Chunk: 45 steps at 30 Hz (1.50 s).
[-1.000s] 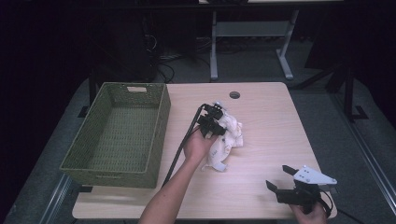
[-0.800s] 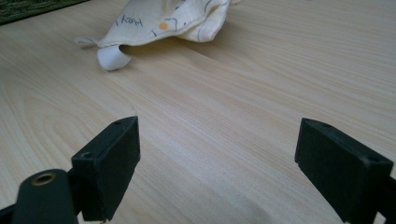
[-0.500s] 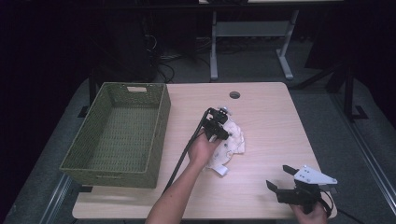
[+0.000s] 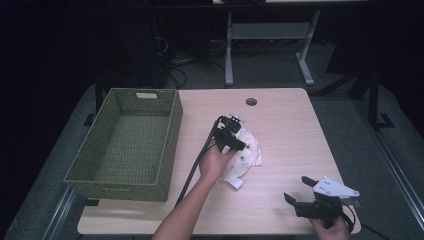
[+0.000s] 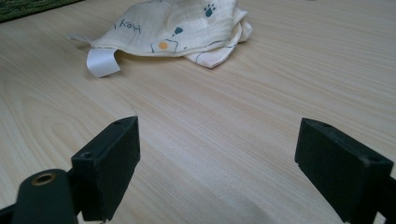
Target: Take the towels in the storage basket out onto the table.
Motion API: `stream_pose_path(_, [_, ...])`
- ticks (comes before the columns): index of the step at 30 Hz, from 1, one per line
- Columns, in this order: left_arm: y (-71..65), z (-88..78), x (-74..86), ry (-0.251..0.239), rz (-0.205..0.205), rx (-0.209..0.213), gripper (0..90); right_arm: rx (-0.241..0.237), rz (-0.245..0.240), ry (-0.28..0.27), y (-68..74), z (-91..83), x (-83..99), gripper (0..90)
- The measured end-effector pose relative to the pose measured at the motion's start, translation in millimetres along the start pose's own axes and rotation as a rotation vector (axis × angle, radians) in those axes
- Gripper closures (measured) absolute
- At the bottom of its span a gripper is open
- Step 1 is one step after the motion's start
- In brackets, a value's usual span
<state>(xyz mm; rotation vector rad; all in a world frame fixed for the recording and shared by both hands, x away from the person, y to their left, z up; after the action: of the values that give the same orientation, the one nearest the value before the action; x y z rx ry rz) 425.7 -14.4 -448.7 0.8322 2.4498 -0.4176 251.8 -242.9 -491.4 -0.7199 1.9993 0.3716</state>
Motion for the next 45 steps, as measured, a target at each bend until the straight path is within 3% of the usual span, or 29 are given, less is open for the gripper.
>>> stream_pose_path(5, [-5.4, -11.3, 3.1, -0.061, -0.004, 0.044, 47.1, 0.004, -0.002, 0.002, 0.0, 0.8, 0.2, 13.7])
stream_pose_path(11, [-5.9, -24.9, 5.7, -0.11, 0.011, 0.032, 42.1, 0.006, 0.002, 0.008, 0.4, 1.4, 0.3, 13.6])
stream_pose_path(15, [-7.2, -30.8, 9.5, -0.115, 0.033, 0.032, 38.2, 0.005, -0.001, 0.01, 0.4, 2.2, 0.5, 13.6])
stream_pose_path(22, [-7.3, -40.7, 16.0, -0.16, 0.021, 0.065, 35.4, 0.008, -0.003, 0.015, 0.7, 2.7, 0.7, 13.7])
stream_pose_path(29, [-4.2, -51.1, 27.2, -0.18, 0.041, 0.061, 31.8, 0.012, -0.008, 0.015, 0.5, 2.7, 0.9, 13.7])
stream_pose_path(40, [-2.2, -58.4, 38.1, -0.191, 0.032, 0.074, 26.8, 0.013, -0.006, 0.028, 0.9, 4.0, 2.2, 13.6])
stream_pose_path(45, [-4.7, -62.2, 44.6, -0.198, 0.051, 0.072, 26.3, 0.015, -0.007, 0.029, 1.5, 4.2, 2.3, 13.7])
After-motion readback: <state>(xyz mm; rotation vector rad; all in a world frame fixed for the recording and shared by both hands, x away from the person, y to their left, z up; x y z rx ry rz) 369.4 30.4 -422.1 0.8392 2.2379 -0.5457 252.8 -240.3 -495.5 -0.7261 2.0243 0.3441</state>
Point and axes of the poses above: each handheld gripper's, and its own axes: z roughly forward along the jaws, x roughly out of its underside, y roughly to its left, the point moved 5 cm from there along z, roughly forward along the jaws, and after that the axes turned 4 degrees about -z, right-handed, at the moved point
